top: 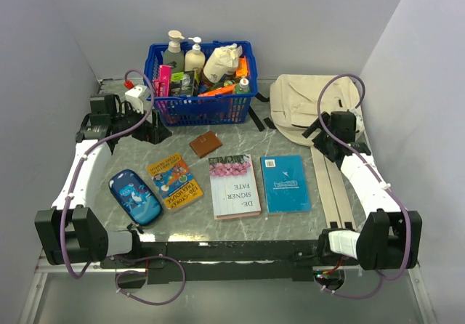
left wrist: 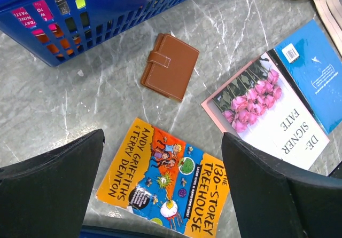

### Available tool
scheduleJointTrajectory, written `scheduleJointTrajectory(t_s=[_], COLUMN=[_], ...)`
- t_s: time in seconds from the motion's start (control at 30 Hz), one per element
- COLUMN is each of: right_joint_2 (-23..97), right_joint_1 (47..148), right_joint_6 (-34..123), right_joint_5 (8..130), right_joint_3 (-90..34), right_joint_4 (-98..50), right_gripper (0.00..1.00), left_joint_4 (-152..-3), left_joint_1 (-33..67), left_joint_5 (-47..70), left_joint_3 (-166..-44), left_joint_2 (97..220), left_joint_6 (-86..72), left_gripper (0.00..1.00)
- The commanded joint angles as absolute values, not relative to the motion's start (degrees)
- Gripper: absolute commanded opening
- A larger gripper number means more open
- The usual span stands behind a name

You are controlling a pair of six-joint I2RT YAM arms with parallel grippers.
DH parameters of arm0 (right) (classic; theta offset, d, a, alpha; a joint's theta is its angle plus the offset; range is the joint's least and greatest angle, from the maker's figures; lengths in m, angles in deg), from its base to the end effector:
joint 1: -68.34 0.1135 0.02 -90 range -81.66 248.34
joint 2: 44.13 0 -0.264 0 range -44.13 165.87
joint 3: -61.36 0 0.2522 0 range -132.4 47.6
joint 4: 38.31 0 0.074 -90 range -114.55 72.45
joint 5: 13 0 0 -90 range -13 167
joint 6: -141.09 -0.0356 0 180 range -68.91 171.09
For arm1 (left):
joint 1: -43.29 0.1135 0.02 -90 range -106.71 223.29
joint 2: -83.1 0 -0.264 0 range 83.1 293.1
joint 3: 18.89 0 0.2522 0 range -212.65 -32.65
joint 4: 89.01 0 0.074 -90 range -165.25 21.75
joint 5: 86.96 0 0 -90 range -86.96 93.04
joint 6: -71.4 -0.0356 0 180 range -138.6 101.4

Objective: Pack the student bag
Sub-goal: Pick up the student bag at the corner of the board.

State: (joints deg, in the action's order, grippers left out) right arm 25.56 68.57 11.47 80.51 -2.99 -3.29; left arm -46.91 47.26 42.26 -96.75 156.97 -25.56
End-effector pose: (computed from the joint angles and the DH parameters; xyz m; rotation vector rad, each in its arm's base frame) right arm 0.2629 -0.0011 0.2667 0.8026 2.1459 0.2951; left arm 0.2791 -0.0032 0.3220 0.4197 2.0946 -0.6490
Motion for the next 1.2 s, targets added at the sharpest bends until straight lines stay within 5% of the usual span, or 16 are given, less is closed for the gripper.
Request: scheduleJointTrajectory(t_s=[0.0, 0.63, 1.17], right_joint_2=[27.6, 42.3, 56.8], right_joint_1=[68.6, 65.3, 65.3], right_joint_6=[9.0, -0.6, -0.7], right_joint_5=[79.7, 88.5, 93.0], right_joint_3=[-3.8, -11.5, -23.8], right_joint_4=[-5.7, -13.3, -5.8], right_gripper=[1.00, 0.98, 0.78], left_joint_4=[-47.0, -43.0, -40.5], left_joint_1=[47.6, 49.4, 52.5], left_joint_5=[44.1, 45.1, 43.1], left_joint_3=[-97.6, -95.1, -93.4], left_joint_2=[156.8, 160.9, 161.1], left_joint_6=[-27.5, -36.3, -39.0], left_gripper=[0.96, 0.96, 0.96])
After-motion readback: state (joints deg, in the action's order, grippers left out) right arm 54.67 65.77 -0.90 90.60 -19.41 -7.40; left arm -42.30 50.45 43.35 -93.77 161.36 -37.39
